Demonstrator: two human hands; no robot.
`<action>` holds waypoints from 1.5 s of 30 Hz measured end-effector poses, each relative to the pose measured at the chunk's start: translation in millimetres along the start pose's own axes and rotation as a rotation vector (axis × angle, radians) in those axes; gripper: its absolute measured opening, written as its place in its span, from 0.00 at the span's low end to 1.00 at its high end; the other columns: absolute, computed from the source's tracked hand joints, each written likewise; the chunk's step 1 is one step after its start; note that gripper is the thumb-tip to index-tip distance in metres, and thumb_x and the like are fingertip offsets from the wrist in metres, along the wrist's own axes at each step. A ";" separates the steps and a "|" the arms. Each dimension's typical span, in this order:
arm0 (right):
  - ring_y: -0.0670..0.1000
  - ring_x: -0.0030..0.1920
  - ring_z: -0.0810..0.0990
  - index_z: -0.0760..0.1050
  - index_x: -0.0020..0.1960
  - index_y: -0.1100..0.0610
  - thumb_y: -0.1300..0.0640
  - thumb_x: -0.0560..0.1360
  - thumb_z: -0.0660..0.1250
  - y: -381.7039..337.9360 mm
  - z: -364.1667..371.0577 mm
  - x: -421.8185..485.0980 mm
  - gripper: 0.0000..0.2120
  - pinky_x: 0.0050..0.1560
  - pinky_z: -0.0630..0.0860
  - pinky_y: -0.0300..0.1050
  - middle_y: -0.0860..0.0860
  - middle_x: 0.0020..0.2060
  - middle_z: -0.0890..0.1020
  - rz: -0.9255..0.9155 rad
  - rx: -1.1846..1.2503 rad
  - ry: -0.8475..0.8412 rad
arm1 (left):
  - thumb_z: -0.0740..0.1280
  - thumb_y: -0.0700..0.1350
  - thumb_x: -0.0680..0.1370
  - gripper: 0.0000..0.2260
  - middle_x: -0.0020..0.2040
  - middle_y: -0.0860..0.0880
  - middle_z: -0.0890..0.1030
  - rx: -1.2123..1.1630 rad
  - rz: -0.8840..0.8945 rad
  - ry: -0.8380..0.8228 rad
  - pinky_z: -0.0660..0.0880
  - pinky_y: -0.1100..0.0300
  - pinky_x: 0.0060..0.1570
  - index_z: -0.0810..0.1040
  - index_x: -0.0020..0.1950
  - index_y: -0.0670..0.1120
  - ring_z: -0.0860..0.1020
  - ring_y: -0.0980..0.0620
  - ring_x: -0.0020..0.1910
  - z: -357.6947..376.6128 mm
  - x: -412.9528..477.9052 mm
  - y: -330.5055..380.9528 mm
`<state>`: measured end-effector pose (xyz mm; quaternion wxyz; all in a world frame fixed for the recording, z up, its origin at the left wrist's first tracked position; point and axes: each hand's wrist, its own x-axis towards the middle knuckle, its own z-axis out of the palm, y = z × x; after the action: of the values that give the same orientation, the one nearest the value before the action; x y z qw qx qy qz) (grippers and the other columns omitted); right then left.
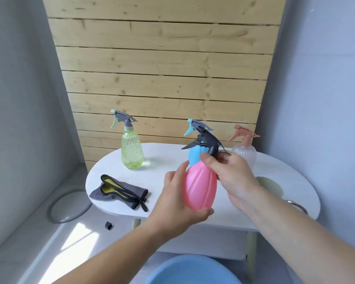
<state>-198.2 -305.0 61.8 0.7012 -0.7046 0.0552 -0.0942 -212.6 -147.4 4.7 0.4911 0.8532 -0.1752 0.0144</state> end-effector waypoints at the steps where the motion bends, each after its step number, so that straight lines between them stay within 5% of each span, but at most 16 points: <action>1: 0.53 0.48 0.84 0.83 0.49 0.57 0.53 0.73 0.75 -2.4 -8.4 -8.3 0.09 0.60 0.77 0.54 0.52 0.46 0.87 0.007 0.026 0.004 | 0.83 0.52 0.67 0.49 0.67 0.57 0.66 -0.023 -0.009 -0.015 0.74 0.69 0.52 0.56 0.79 0.59 0.74 0.57 0.60 -0.1 -8.5 8.0; 4: 0.51 0.45 0.80 0.84 0.46 0.58 0.55 0.74 0.74 -8.7 -23.9 -32.2 0.06 0.53 0.76 0.49 0.54 0.44 0.85 0.057 0.130 -0.011 | 0.83 0.48 0.66 0.38 0.61 0.53 0.74 -0.149 -0.057 -0.080 0.77 0.70 0.41 0.65 0.70 0.55 0.79 0.58 0.53 -1.7 -29.6 26.8; 8: 0.49 0.39 0.79 0.84 0.41 0.57 0.55 0.74 0.72 -11.9 -34.0 -59.3 0.06 0.41 0.74 0.40 0.53 0.42 0.84 0.102 0.196 -0.043 | 0.79 0.55 0.60 0.37 0.65 0.47 0.78 -0.442 -0.155 -0.243 0.83 0.55 0.52 0.73 0.68 0.58 0.81 0.47 0.60 -1.9 -52.3 26.0; 10: 0.48 0.39 0.80 0.84 0.42 0.56 0.53 0.74 0.73 -8.6 -37.3 -67.8 0.06 0.42 0.75 0.40 0.52 0.42 0.86 0.144 0.217 -0.052 | 0.78 0.52 0.62 0.38 0.66 0.45 0.80 -0.598 -0.212 -0.333 0.82 0.44 0.59 0.72 0.71 0.60 0.81 0.43 0.63 -2.7 -59.7 22.4; 12: 0.49 0.43 0.81 0.84 0.45 0.56 0.52 0.72 0.74 -1.7 -41.2 -73.5 0.07 0.48 0.76 0.44 0.51 0.45 0.87 0.193 0.234 -0.049 | 0.78 0.51 0.63 0.41 0.68 0.45 0.79 -0.721 -0.278 -0.385 0.82 0.46 0.58 0.68 0.75 0.61 0.82 0.42 0.62 -3.5 -65.6 20.8; 16: 0.49 0.45 0.81 0.84 0.47 0.56 0.50 0.72 0.74 11.0 -44.6 -82.3 0.09 0.44 0.76 0.43 0.52 0.49 0.87 0.236 0.185 -0.025 | 0.81 0.58 0.58 0.49 0.67 0.47 0.74 -0.484 -0.235 -0.362 0.83 0.55 0.50 0.62 0.75 0.59 0.82 0.47 0.60 9.3 -71.1 25.4; 18: 0.48 0.43 0.81 0.84 0.47 0.56 0.50 0.72 0.74 11.7 -45.1 -82.9 0.09 0.43 0.75 0.42 0.52 0.49 0.87 0.240 0.159 -0.030 | 0.82 0.58 0.56 0.44 0.63 0.44 0.76 -0.436 -0.241 -0.330 0.83 0.55 0.47 0.67 0.69 0.56 0.83 0.47 0.56 14.5 -68.8 25.8; 23: 0.47 0.43 0.82 0.83 0.51 0.56 0.50 0.73 0.73 12.6 -52.8 -79.8 0.12 0.46 0.75 0.43 0.50 0.49 0.87 0.265 0.202 -0.109 | 0.76 0.55 0.65 0.35 0.59 0.40 0.82 -0.767 -0.388 -0.430 0.78 0.45 0.54 0.75 0.70 0.46 0.82 0.42 0.53 10.3 -65.1 14.1; 28: 0.49 0.45 0.81 0.83 0.50 0.56 0.50 0.73 0.74 20.3 -52.1 -77.8 0.11 0.50 0.73 0.48 0.49 0.49 0.87 0.274 0.191 -0.087 | 0.84 0.64 0.57 0.45 0.64 0.44 0.83 -0.585 -0.346 -0.440 0.82 0.49 0.57 0.74 0.70 0.53 0.85 0.45 0.60 20.5 -63.7 11.5; 32: 0.48 0.46 0.82 0.83 0.49 0.56 0.51 0.72 0.74 24.3 -52.8 -77.1 0.10 0.49 0.74 0.45 0.50 0.49 0.87 0.261 0.197 -0.104 | 0.77 0.56 0.65 0.34 0.62 0.40 0.83 -0.710 -0.402 -0.426 0.80 0.47 0.54 0.77 0.70 0.50 0.84 0.42 0.55 16.6 -60.5 5.9; 37: 0.51 0.48 0.83 0.84 0.46 0.56 0.50 0.72 0.74 31.8 -48.1 -75.5 0.09 0.54 0.75 0.50 0.51 0.49 0.87 0.255 0.194 -0.064 | 0.82 0.63 0.59 0.43 0.65 0.42 0.82 -0.591 -0.378 -0.395 0.82 0.45 0.59 0.73 0.70 0.51 0.83 0.41 0.62 23.9 -64.9 8.0; 45: 0.50 0.41 0.79 0.81 0.46 0.54 0.50 0.75 0.71 42.4 -46.1 -69.7 0.08 0.44 0.72 0.44 0.50 0.41 0.84 0.305 0.206 -0.172 | 0.78 0.59 0.64 0.34 0.57 0.41 0.85 -0.723 -0.463 -0.400 0.80 0.47 0.52 0.79 0.69 0.50 0.84 0.43 0.52 12.6 -64.6 -5.1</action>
<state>-273.6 -335.9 15.5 0.7778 -0.6181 0.0913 0.0684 -273.5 -137.3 -18.8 0.7035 0.6301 -0.0653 -0.3221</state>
